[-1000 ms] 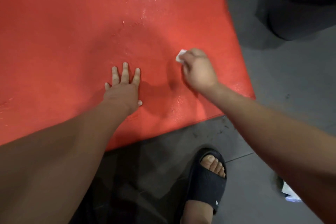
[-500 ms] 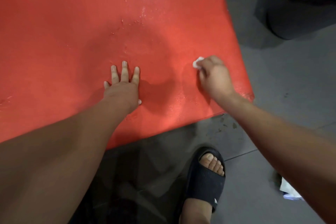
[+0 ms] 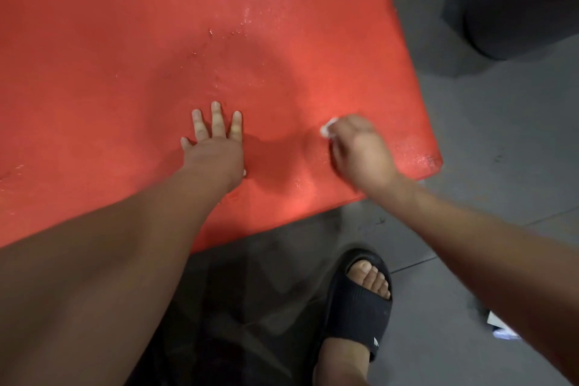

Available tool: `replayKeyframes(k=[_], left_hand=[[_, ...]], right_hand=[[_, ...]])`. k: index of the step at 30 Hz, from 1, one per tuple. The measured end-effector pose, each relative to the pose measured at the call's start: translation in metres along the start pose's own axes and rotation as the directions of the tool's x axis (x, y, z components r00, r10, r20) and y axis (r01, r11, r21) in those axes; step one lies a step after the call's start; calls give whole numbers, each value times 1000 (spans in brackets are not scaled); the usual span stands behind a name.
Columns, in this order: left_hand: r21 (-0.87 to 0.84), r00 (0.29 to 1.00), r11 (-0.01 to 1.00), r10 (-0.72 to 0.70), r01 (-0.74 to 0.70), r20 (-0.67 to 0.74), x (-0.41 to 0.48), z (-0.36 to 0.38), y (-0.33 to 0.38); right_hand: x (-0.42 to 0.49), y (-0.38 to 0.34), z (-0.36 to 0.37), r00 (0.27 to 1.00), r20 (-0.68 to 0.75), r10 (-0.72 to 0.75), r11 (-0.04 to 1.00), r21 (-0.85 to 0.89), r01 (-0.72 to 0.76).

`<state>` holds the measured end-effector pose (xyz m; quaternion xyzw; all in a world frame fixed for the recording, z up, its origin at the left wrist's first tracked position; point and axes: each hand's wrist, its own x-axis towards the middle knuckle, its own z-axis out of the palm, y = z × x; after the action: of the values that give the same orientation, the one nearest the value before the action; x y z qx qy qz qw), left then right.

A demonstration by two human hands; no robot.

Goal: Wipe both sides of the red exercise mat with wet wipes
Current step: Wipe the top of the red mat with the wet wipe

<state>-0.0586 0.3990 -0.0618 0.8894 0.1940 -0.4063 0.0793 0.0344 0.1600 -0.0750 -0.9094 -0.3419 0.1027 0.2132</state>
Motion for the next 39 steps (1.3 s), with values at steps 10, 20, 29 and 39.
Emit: replayKeyframes(k=[10,20,29,39], left_hand=[[1,1000,1000,-6,6,9,-1,-2,1],[5,1000,1000,0,0,-16,1,1,2],[8,1000,1000,-6,6,-17,0,2,3],[16,1000,1000,3,-3,-30,0,3,3]], right_hand=[[2,25,-20,997,-27,68,994,-78,-70],[-78,-32,16,909,317,-271,962,77,261],[-70,-43,24,984,131,119,987,95,-132],[-83,26,-19,946,-30,323,946,8,-323]])
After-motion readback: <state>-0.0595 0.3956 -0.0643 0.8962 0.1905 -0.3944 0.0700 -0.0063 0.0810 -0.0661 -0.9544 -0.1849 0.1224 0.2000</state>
